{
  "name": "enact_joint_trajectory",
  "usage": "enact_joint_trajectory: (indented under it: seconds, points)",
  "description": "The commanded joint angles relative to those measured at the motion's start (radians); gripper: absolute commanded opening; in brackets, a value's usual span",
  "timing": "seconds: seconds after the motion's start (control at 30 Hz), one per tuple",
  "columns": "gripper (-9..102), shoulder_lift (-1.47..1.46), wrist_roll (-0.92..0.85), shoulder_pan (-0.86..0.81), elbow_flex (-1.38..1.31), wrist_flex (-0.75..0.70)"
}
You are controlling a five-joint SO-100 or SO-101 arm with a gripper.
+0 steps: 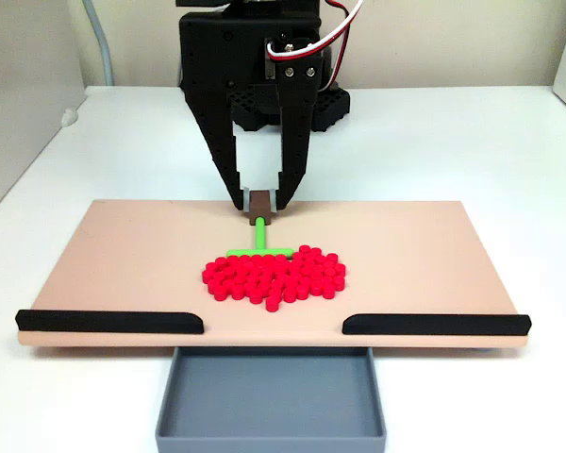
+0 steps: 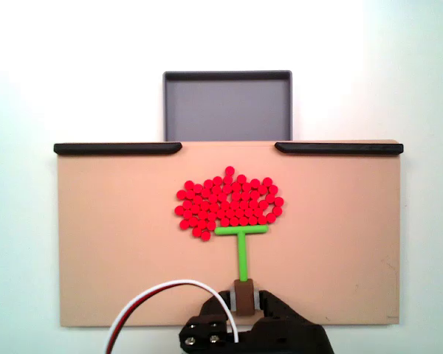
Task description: Push granules from bottom to the grey container
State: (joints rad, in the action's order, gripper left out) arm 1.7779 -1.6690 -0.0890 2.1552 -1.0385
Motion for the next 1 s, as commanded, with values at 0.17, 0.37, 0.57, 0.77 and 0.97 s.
enact_joint_trajectory:
  seconds: [0.17, 0.37, 0.57, 0.77, 0.97]
  points:
    - [0, -0.075, 0.017, 0.009, -0.077, 0.005]
    - [0, -0.115, 0.017, 0.012, -0.121, 0.005]
    - [0, -0.115, 0.015, 0.015, -0.138, -0.008]
    - [0, -0.120, 0.020, 0.020, -0.172, -0.014]
    - [0, -0.095, 0.021, 0.020, -0.268, -0.124]
